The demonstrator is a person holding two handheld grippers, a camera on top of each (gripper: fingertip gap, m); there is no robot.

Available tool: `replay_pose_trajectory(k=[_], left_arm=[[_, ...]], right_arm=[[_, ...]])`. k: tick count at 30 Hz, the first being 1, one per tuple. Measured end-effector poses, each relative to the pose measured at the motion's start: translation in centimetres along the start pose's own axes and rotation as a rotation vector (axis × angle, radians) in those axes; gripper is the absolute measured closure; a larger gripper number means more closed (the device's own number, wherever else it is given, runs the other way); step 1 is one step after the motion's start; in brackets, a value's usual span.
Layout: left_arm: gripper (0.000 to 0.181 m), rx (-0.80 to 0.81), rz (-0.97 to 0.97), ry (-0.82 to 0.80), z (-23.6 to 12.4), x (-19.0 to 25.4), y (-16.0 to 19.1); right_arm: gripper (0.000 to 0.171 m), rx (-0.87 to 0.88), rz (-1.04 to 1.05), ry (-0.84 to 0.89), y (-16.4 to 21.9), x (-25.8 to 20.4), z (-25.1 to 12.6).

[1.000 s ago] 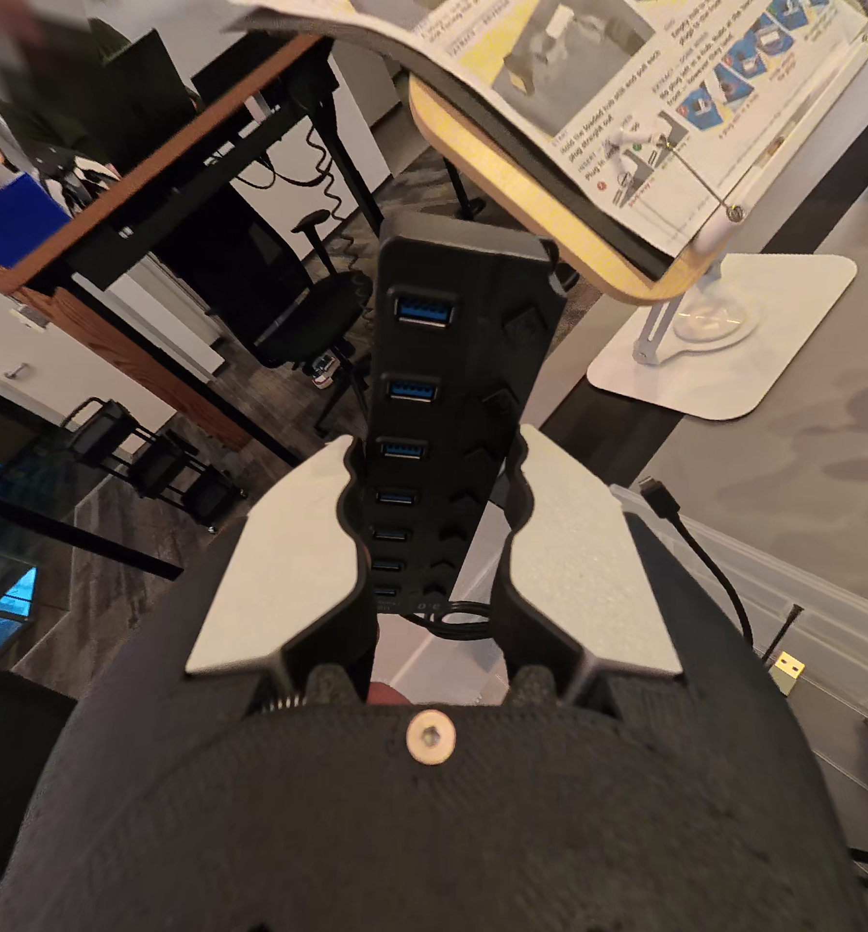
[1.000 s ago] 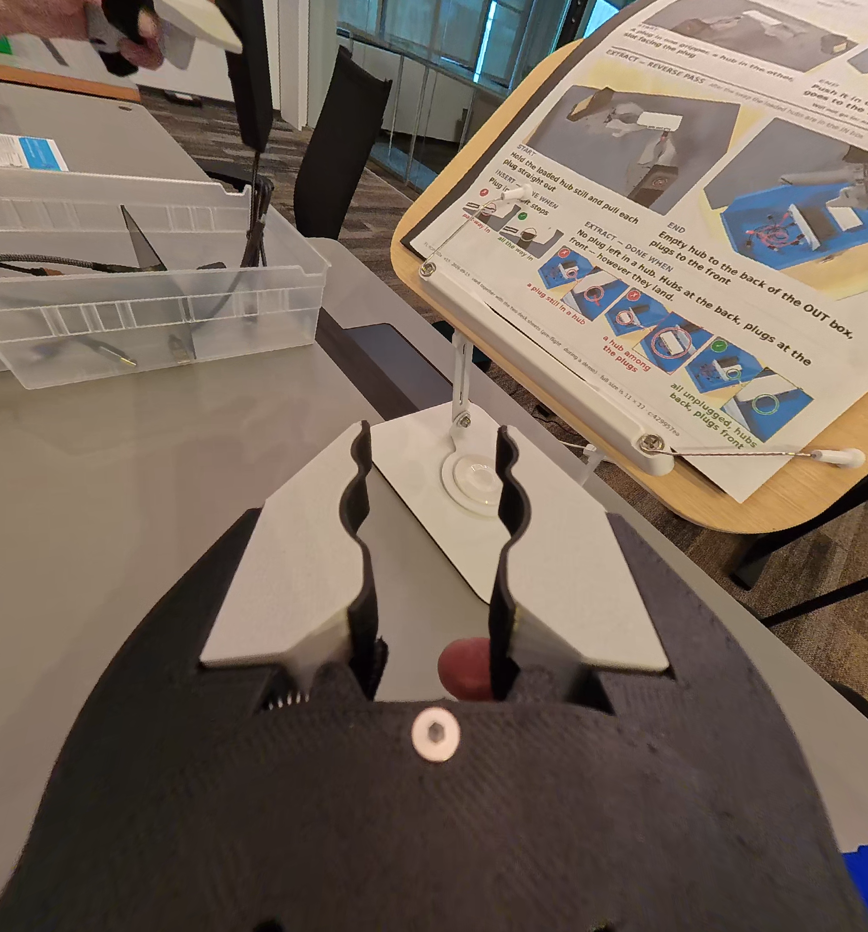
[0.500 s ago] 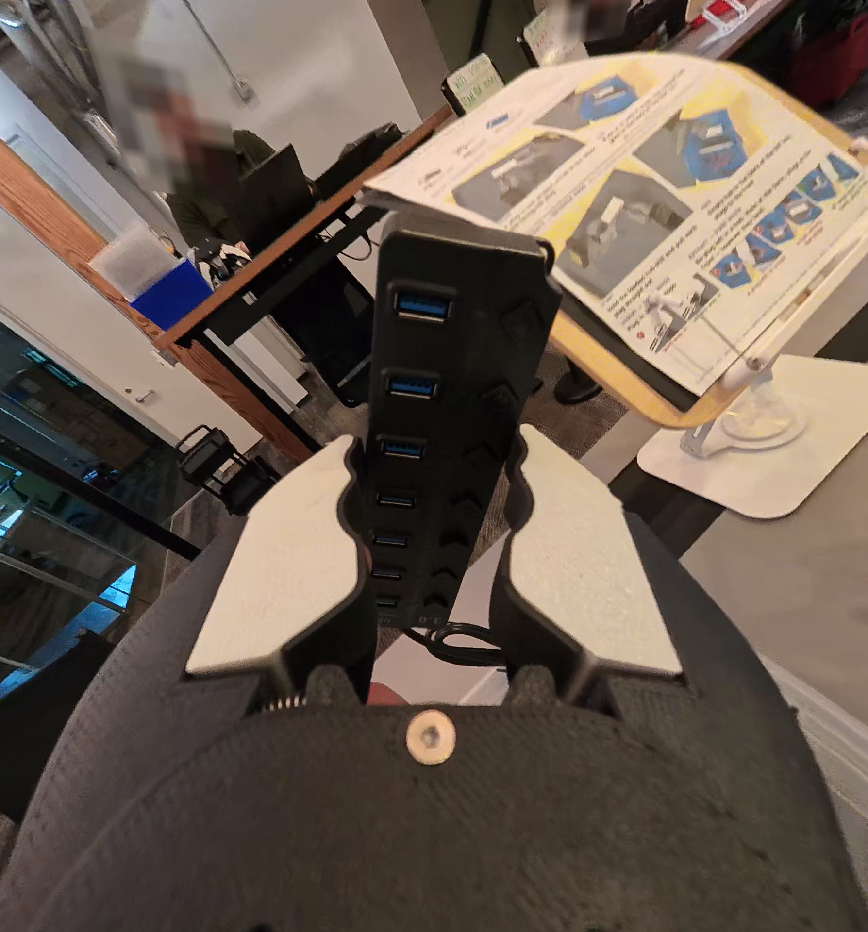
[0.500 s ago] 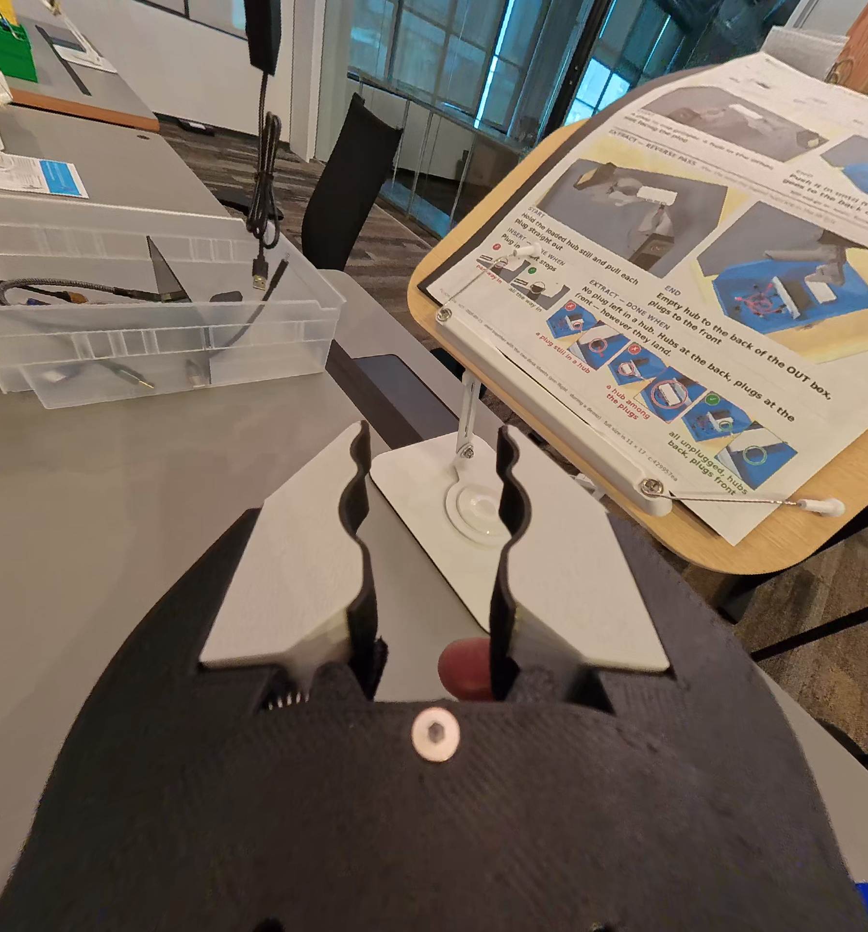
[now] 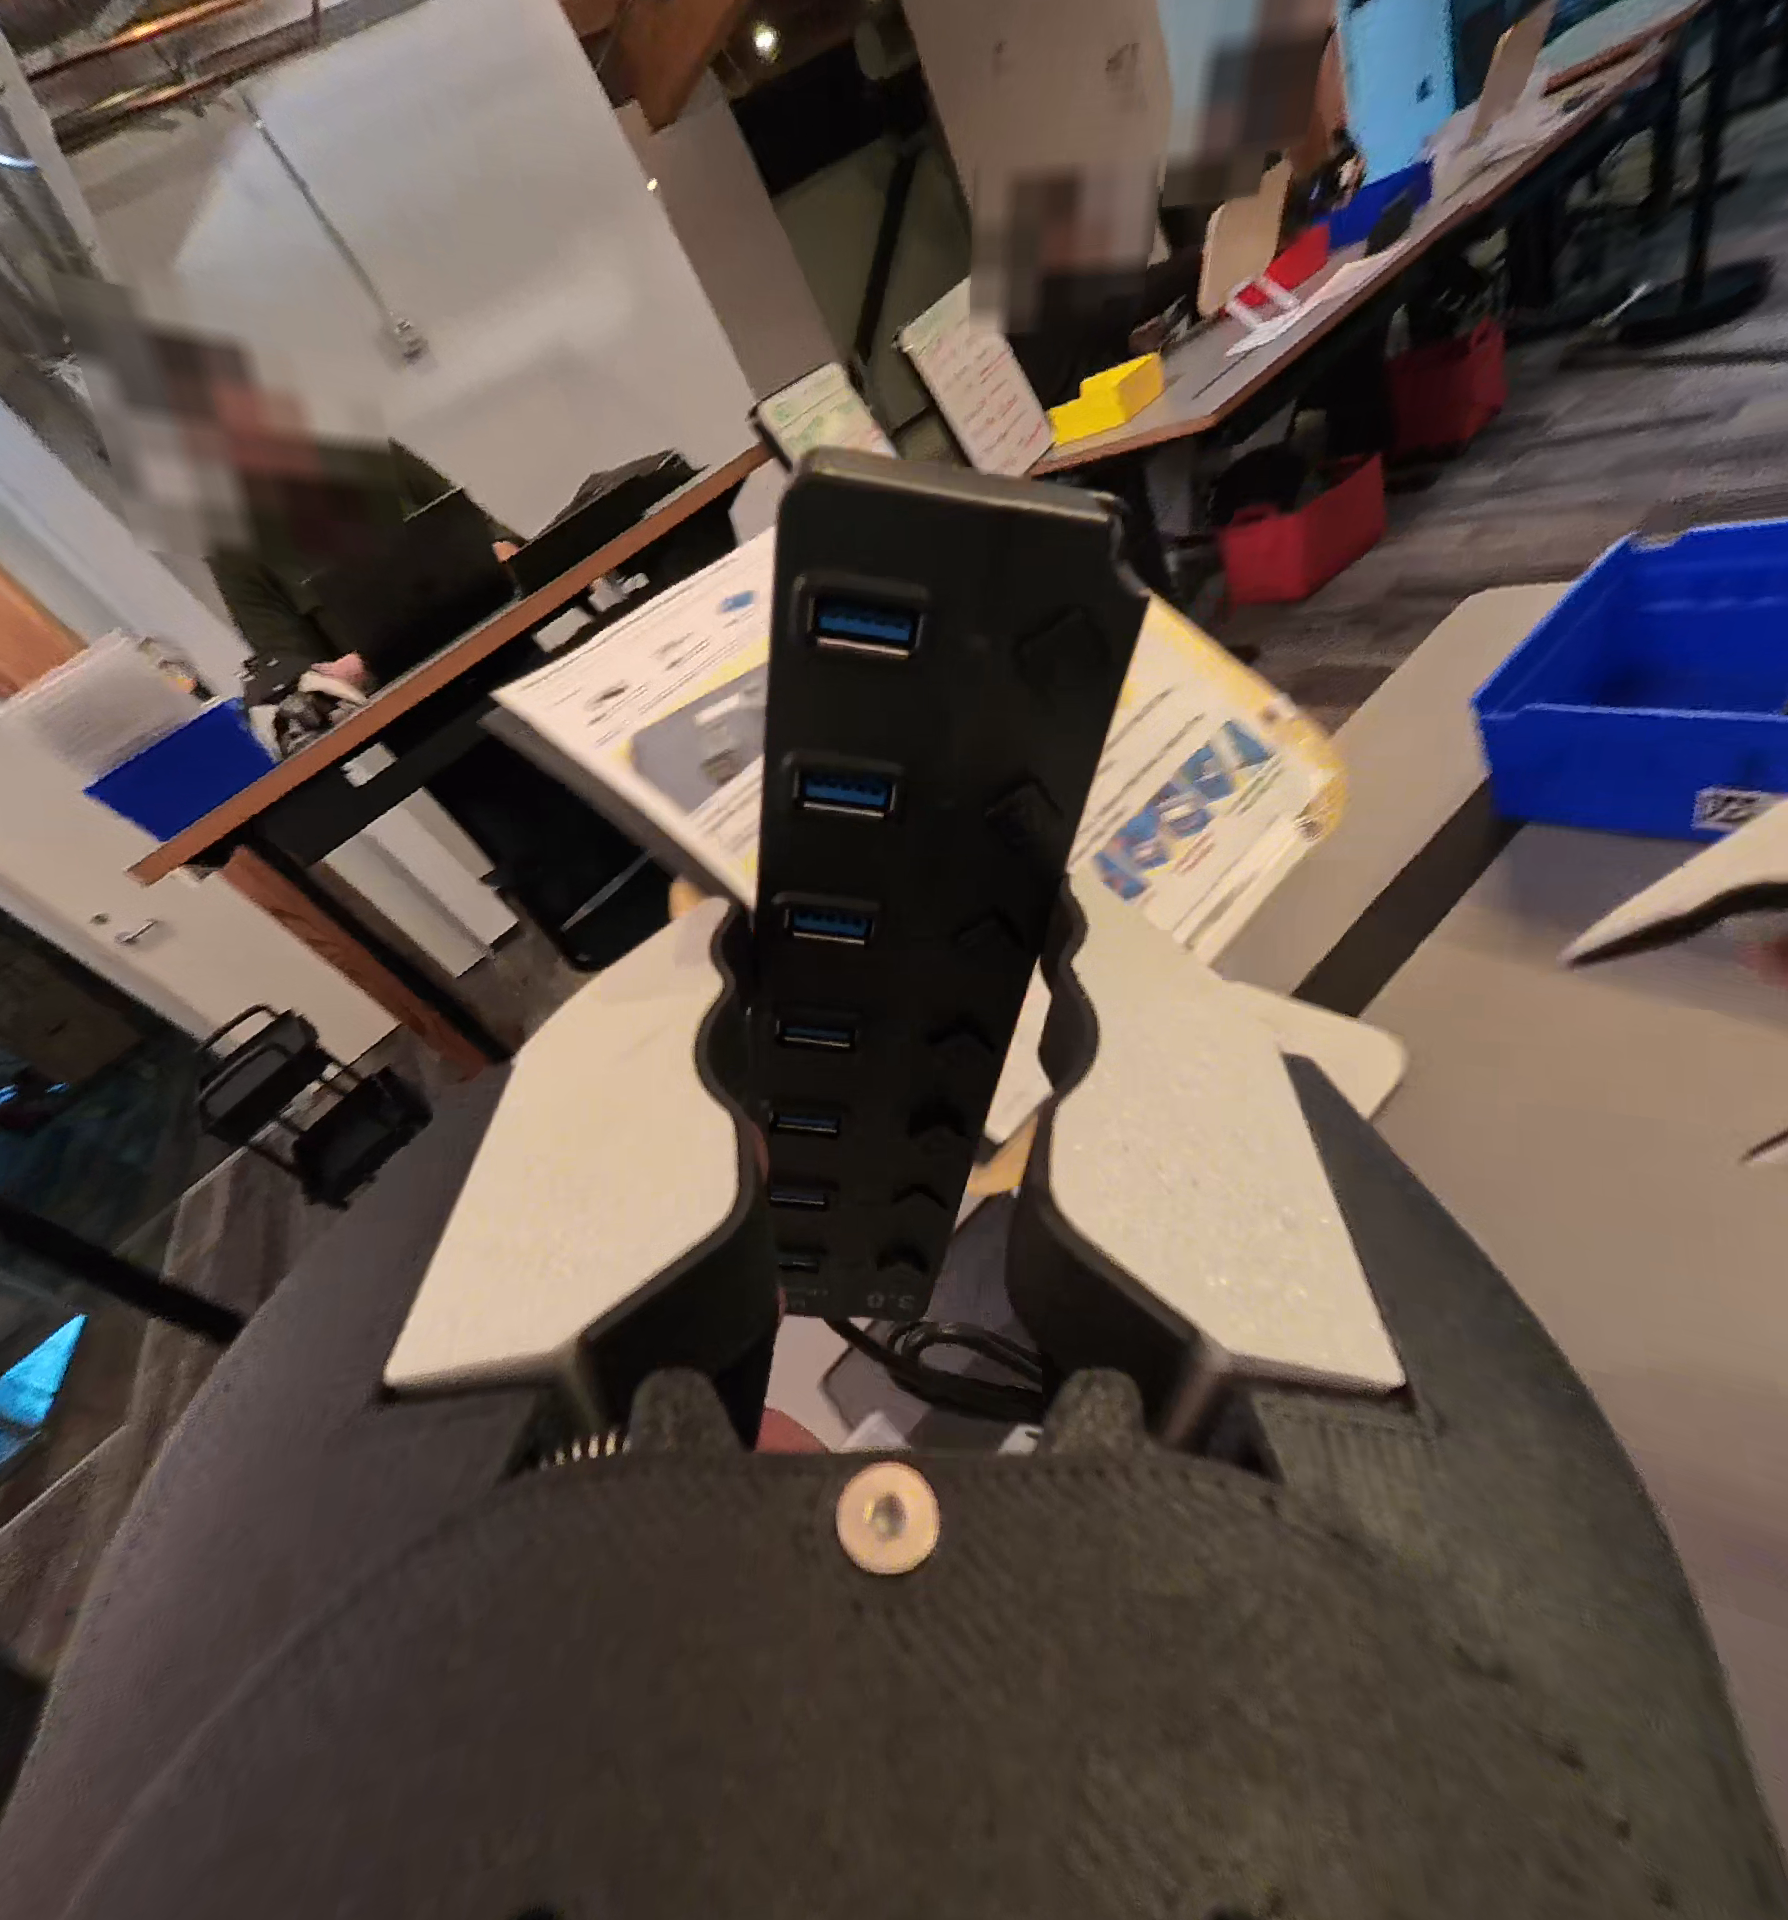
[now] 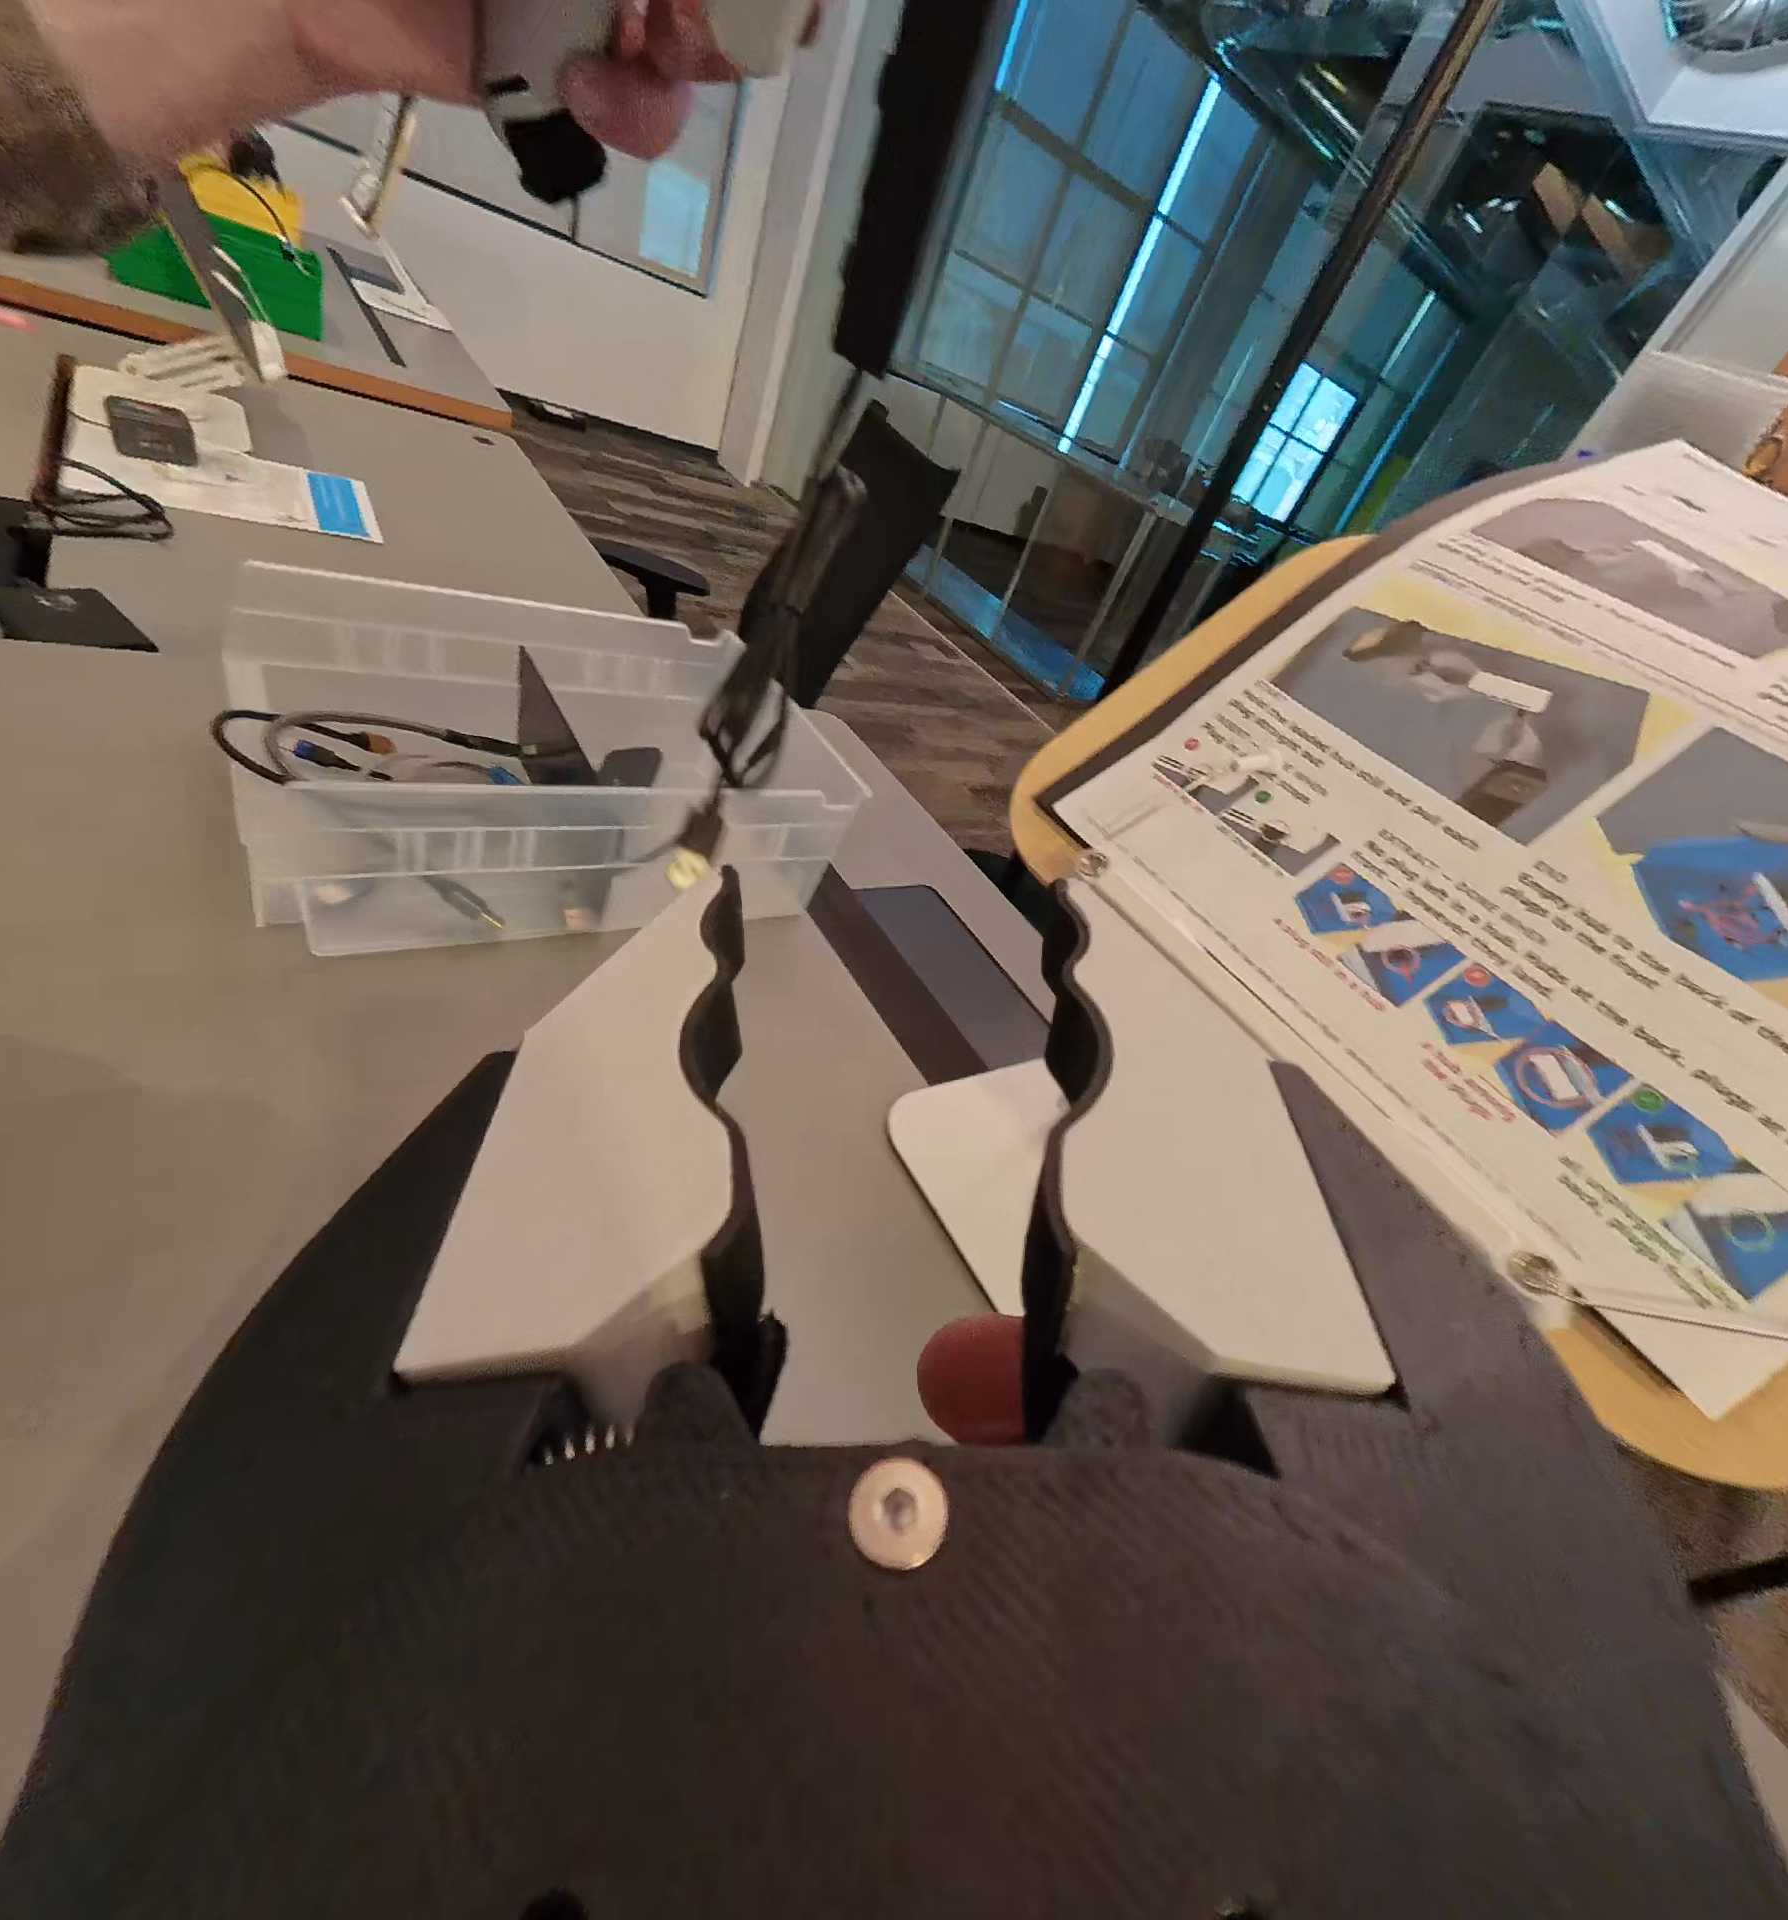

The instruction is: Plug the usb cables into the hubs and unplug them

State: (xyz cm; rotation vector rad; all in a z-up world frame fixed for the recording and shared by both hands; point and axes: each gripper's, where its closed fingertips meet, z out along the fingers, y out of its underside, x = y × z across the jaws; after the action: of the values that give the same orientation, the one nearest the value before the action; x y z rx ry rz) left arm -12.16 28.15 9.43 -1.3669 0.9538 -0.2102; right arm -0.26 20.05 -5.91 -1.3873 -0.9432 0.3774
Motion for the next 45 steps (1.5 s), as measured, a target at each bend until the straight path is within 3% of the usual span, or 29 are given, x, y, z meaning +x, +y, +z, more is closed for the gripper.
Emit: replay_pose_trajectory(k=[10, 13, 15, 16, 23, 32, 38, 45], left_arm=[[0.128, 0.113, -0.092, 0.156, 3.6, 14.3, -5.9], [0.128, 0.097, -0.078, 0.206, 4.7, 17.3, -6.7], [0.128, 0.086, -0.072, 0.222, 5.4, 18.6, -7.2], [0.128, 0.078, -0.061, 0.23, 5.6, 19.1, -7.3], [0.129, 0.03, -0.131, 0.225, 6.9, 17.9, -7.0], [0.129, -0.234, -0.201, 0.348, 4.7, 18.0, 0.2], [0.129, -0.381, -0.129, 0.362, 2.8, 18.1, 3.7], [0.132, -0.476, -0.003, 0.39, 2.4, 19.1, 4.2]], right_arm=[[0.111, -0.098, 0.154, -0.057, 2.3, -0.5, 1.0], [0.122, -0.129, 0.229, -0.085, 3.7, -0.1, 1.0], [0.136, -0.133, 0.26, -0.076, 4.4, 0.6, 0.9], [0.153, -0.136, 0.274, -0.085, 4.6, 0.7, 0.8], [0.165, -0.096, 0.265, -0.279, 3.7, -1.5, -0.2], [0.165, -0.046, 0.15, -0.572, 0.6, -10.5, -0.3], [0.165, 0.015, 0.221, -0.616, -0.3, -13.8, 1.0], [0.165, 0.043, 0.203, -0.612, -1.1, -14.3, 0.8]])
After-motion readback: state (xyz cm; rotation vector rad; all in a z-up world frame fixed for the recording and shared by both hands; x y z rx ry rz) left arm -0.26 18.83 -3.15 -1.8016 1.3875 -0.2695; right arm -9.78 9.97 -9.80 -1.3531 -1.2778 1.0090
